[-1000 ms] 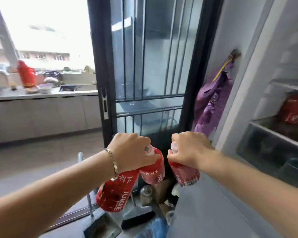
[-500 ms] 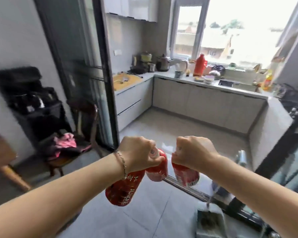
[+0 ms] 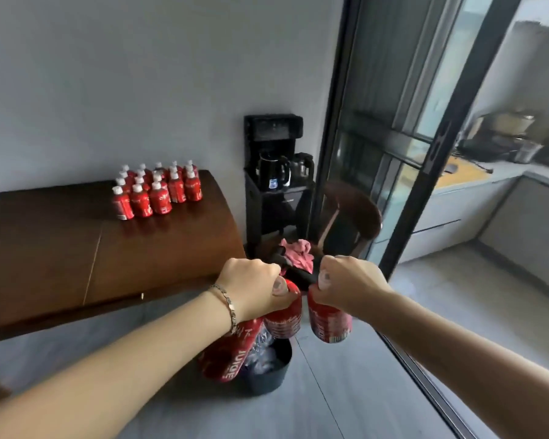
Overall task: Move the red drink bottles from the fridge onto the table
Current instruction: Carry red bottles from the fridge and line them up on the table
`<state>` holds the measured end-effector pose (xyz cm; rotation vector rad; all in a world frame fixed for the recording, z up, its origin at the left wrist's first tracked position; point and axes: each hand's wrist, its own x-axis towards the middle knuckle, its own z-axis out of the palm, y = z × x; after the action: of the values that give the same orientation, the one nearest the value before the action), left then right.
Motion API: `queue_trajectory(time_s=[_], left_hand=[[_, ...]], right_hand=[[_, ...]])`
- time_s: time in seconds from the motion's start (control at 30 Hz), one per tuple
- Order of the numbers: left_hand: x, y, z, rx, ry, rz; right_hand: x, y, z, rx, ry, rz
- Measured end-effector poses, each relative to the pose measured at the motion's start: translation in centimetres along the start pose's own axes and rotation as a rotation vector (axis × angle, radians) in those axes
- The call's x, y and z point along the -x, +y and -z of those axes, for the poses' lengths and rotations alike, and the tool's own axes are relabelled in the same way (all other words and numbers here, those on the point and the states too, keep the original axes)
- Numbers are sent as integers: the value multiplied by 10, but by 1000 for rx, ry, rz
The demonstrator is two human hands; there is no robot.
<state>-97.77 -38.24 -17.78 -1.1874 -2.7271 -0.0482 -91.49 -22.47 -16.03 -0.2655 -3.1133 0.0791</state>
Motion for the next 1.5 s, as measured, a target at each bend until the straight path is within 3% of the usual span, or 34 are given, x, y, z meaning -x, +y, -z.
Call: queue_trajectory(time_s=[0.53, 0.7, 0.93, 1.13, 1.33, 1.5], left_hand=[[-126, -277, -50, -33, -4, 453], [-148, -369, -82, -38, -42, 516], [-186, -507, -127, -3, -88, 425], [-218, -600, -160, 33, -11, 403], [-236, -643, -204, 38, 145, 425], [-243, -657, -233, 47, 97, 405]], right_hand=[[-361, -138, -38, -65, -85, 362], [-448, -188, -77, -97, -167, 305], [-565, -261, -133, -227, -299, 83], [-658, -310, -171, -368, -294, -101], [-727, -334, -209, -455, -272, -111], [-760, -341, -235, -597, -261, -210]])
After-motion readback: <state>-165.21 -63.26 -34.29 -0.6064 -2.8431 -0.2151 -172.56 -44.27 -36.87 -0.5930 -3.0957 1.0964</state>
